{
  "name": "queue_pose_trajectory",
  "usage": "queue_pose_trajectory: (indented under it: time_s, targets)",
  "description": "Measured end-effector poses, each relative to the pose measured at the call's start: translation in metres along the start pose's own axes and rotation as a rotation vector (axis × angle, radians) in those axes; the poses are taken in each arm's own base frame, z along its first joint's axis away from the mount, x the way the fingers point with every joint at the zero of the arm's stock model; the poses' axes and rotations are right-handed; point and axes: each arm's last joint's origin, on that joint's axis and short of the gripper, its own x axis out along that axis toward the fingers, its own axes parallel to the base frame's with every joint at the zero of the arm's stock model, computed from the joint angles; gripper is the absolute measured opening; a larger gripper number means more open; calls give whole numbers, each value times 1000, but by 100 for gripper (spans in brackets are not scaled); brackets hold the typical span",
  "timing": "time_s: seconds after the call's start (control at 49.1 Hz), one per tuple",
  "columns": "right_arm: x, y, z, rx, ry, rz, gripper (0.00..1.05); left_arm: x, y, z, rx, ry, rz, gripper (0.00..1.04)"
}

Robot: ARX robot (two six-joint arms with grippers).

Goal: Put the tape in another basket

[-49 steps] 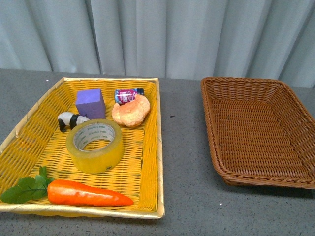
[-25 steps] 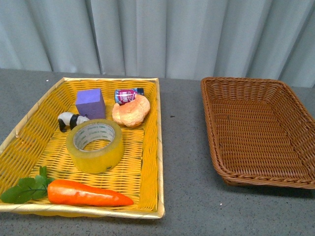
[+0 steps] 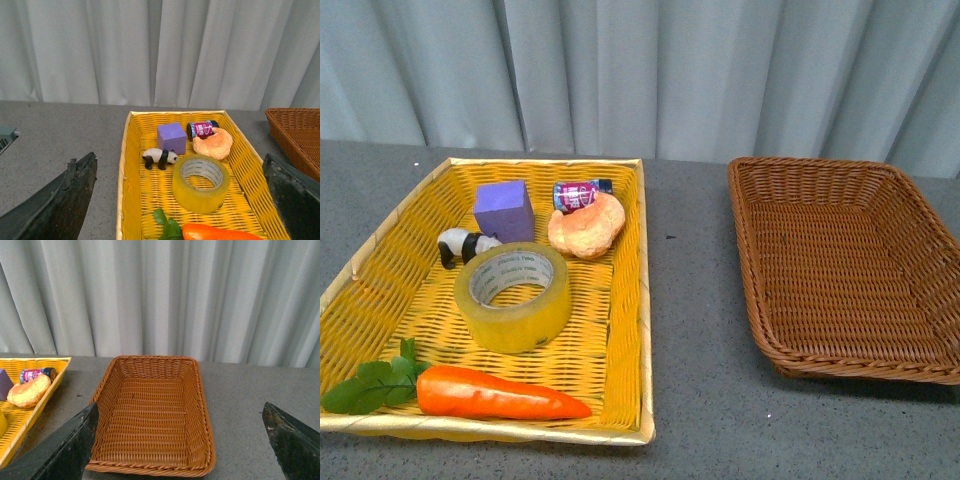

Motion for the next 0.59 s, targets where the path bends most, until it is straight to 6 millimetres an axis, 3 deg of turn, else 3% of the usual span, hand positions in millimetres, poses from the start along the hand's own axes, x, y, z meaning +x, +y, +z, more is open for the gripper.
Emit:
queue_pose_trajectory:
  time_s: [0.59]
  targets:
    - [0,0,0,0,0,0,96,0,0,0,0,0,0,98]
